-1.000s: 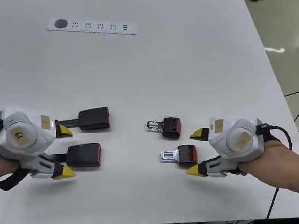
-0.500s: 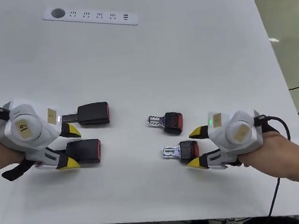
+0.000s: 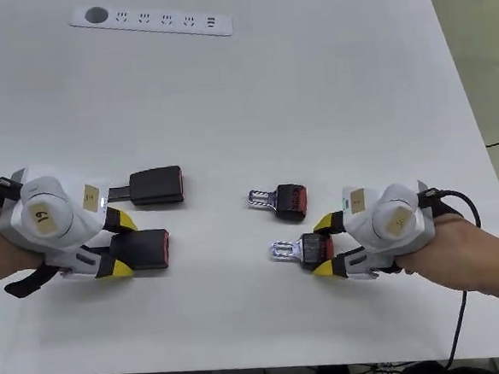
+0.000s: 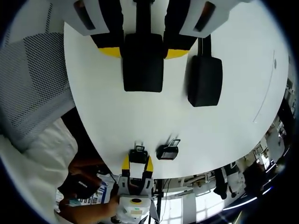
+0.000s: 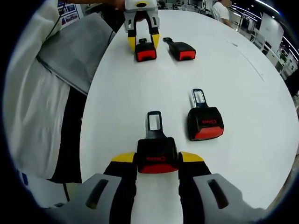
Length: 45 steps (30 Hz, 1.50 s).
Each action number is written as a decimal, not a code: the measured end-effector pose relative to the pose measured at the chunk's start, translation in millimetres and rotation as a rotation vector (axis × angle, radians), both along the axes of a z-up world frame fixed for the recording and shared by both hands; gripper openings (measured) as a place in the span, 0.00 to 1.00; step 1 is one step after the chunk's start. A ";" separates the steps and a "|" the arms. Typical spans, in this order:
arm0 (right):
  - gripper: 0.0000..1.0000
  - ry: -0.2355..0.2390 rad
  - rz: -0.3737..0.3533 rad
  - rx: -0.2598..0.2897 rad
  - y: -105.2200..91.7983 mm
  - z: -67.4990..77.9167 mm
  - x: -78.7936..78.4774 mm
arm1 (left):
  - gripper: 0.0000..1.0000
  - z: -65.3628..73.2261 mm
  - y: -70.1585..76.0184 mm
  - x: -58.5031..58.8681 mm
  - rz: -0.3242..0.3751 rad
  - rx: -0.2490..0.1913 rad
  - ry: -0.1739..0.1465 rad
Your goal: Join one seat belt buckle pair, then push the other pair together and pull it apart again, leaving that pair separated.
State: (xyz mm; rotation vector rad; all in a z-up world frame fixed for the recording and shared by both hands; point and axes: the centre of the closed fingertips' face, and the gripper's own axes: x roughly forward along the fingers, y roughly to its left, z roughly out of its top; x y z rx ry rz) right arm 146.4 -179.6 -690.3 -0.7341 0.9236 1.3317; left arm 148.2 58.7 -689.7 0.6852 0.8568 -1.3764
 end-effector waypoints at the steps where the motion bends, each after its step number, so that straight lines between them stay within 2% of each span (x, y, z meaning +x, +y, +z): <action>1: 0.34 -0.001 0.005 -0.001 -0.1 -0.1 -0.1 | 0.34 -0.6 0.4 0.1 -0.004 0.002 -0.002; 4: 0.34 -0.003 0.018 -0.010 -0.6 -0.4 -0.3 | 0.34 -1.2 -1.1 -0.8 -0.021 0.016 -0.013; 6: 0.34 -0.005 0.024 -0.015 -0.9 -1.9 0.1 | 0.34 -1.8 0.1 0.5 -0.048 0.031 -0.041; 13: 0.33 -0.015 0.033 -0.022 -1.2 -2.4 -0.3 | 0.34 -2.7 -0.1 -1.4 -0.050 0.036 -0.034; 16: 0.33 -0.015 0.045 -0.018 -1.5 -2.7 0.2 | 0.34 -3.2 -0.7 -1.8 -0.067 0.039 -0.044; 28: 0.32 -0.015 0.046 -0.022 0.8 -2.8 -0.1 | 0.34 -4.1 -0.4 -1.7 -0.061 0.053 -0.041; 40: 0.32 -0.026 0.053 -0.002 23.2 -0.5 -6.0 | 0.34 -4.5 0.2 -1.5 -0.049 0.049 -0.038; 45: 0.32 -0.022 0.041 0.026 41.2 1.1 -4.7 | 0.34 -4.1 -0.2 -1.5 -0.048 0.047 -0.039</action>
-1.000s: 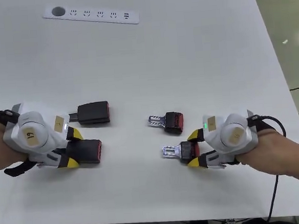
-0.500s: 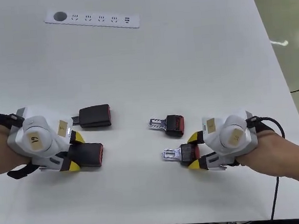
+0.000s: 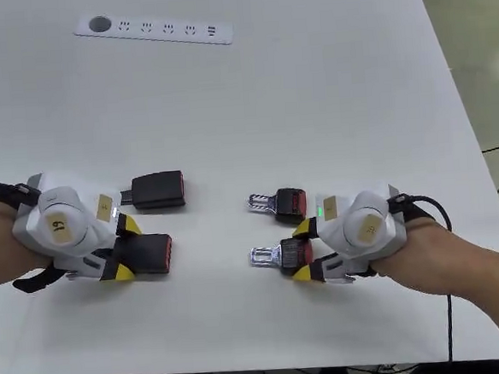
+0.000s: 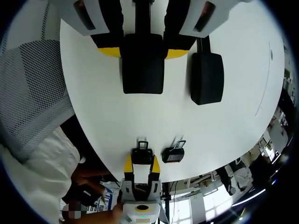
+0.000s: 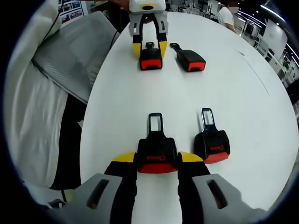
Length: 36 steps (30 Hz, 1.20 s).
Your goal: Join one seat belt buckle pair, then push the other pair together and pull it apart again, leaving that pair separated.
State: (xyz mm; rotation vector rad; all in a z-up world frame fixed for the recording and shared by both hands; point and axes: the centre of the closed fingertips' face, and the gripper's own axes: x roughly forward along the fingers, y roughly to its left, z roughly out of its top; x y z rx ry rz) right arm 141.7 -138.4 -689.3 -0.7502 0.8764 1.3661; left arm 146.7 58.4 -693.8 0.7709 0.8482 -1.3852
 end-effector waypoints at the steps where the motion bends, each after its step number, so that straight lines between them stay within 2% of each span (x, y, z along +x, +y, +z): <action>1: 0.32 -0.002 0.003 0.001 3.1 0.1 -0.3 | 0.34 -0.3 0.3 0.2 0.001 0.000 0.000; 20: 0.32 -0.004 0.020 0.040 62.0 1.4 0.6 | 0.33 1.1 1.2 0.9 -0.001 -0.005 -0.007; 27: 0.32 -0.004 0.015 0.054 79.1 1.7 4.8 | 0.33 1.9 1.2 0.8 -0.001 -0.006 -0.006; 36: 0.32 -0.013 0.013 0.068 102.3 0.0 1.3 | 0.33 1.9 1.7 0.6 0.001 -0.009 -0.004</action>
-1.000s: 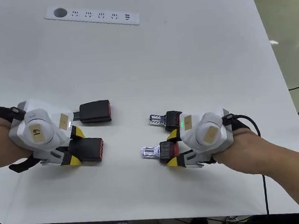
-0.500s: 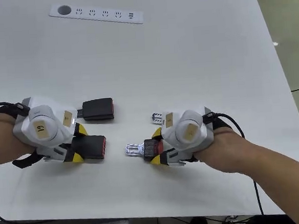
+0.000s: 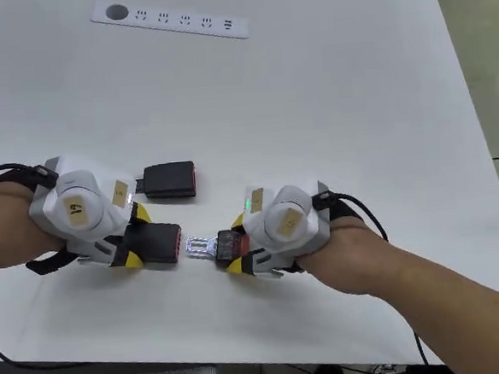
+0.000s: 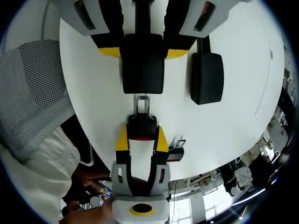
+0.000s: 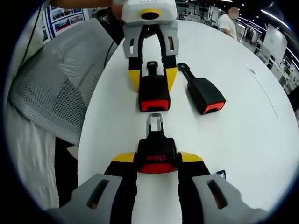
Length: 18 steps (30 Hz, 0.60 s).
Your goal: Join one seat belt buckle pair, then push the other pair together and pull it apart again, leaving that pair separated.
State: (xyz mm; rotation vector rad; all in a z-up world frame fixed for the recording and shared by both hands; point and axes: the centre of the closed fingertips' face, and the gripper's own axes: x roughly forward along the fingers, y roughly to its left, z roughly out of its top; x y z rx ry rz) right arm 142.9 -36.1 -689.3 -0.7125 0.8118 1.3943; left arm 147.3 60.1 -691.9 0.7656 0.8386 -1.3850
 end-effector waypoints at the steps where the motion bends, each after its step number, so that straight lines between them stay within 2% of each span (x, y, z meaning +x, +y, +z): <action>1: 0.32 0.002 -0.001 0.003 2.3 -0.4 0.9 | 0.33 -0.1 0.1 0.0 0.000 0.000 0.000; 8: 0.32 -0.004 0.004 0.001 10.1 1.3 1.1 | 0.33 -0.5 1.5 0.2 0.011 -0.001 0.000; 18: 0.32 -0.010 0.009 0.032 21.1 3.9 1.1 | 0.33 0.3 -0.5 -0.4 0.019 -0.005 -0.003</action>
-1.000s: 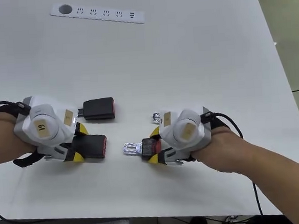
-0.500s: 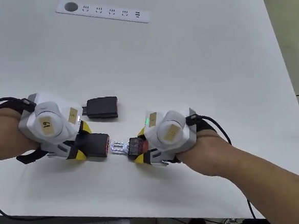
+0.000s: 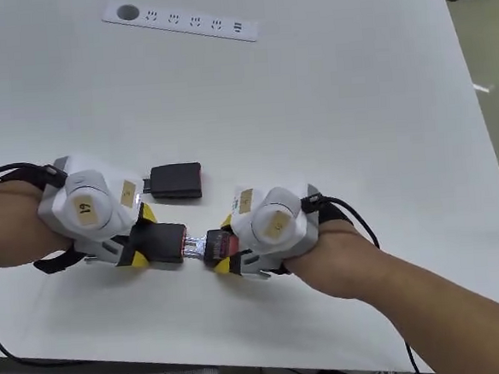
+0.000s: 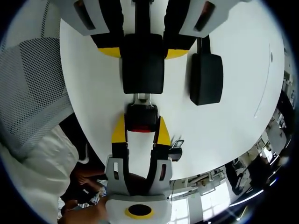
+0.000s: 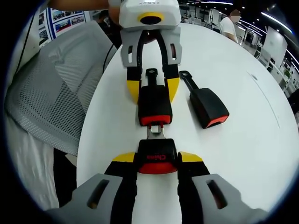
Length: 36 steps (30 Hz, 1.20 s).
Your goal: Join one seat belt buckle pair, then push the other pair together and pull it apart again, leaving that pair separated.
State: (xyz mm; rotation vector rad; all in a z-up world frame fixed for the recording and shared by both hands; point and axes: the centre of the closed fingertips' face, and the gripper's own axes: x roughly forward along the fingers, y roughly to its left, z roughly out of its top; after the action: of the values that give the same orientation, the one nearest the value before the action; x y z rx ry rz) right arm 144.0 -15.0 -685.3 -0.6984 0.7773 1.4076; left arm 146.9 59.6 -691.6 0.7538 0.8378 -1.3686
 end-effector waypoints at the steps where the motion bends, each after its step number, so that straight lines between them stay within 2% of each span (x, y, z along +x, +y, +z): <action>1: 0.32 0.001 0.000 0.006 1.6 0.0 0.3 | 0.33 -0.1 -0.3 0.0 0.001 -0.001 -0.001; 10: 0.30 -0.008 0.019 0.009 2.1 -1.2 1.4 | 0.33 -1.5 0.4 -0.1 -0.006 0.011 0.001; 18: 0.29 -0.026 0.029 0.009 8.2 -0.3 2.4 | 0.32 -0.6 -0.3 0.2 -0.004 0.004 0.003; 23: 0.28 -0.020 0.029 0.011 9.9 1.3 1.3 | 0.32 -0.7 0.5 1.3 -0.007 -0.004 0.005; 27: 0.28 -0.029 0.041 0.008 18.5 0.9 1.3 | 0.32 -1.4 1.3 1.7 -0.009 -0.003 0.005; 34: 0.28 -0.031 0.027 0.010 19.5 0.7 1.2 | 0.32 -1.8 0.7 1.8 -0.010 -0.007 0.004; 35: 0.28 0.028 0.028 -0.041 11.0 -3.1 -8.8 | 0.32 -1.5 0.4 1.7 -0.010 -0.007 0.004; 36: 0.28 -0.022 -0.007 0.056 27.1 2.2 1.4 | 0.32 -1.6 1.1 2.3 -0.017 -0.004 0.003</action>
State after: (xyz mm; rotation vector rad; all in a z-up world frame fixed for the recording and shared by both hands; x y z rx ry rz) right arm 145.4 12.1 -683.1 -0.6661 0.7194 1.4083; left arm 149.2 60.7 -693.2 0.7574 0.8319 -1.3863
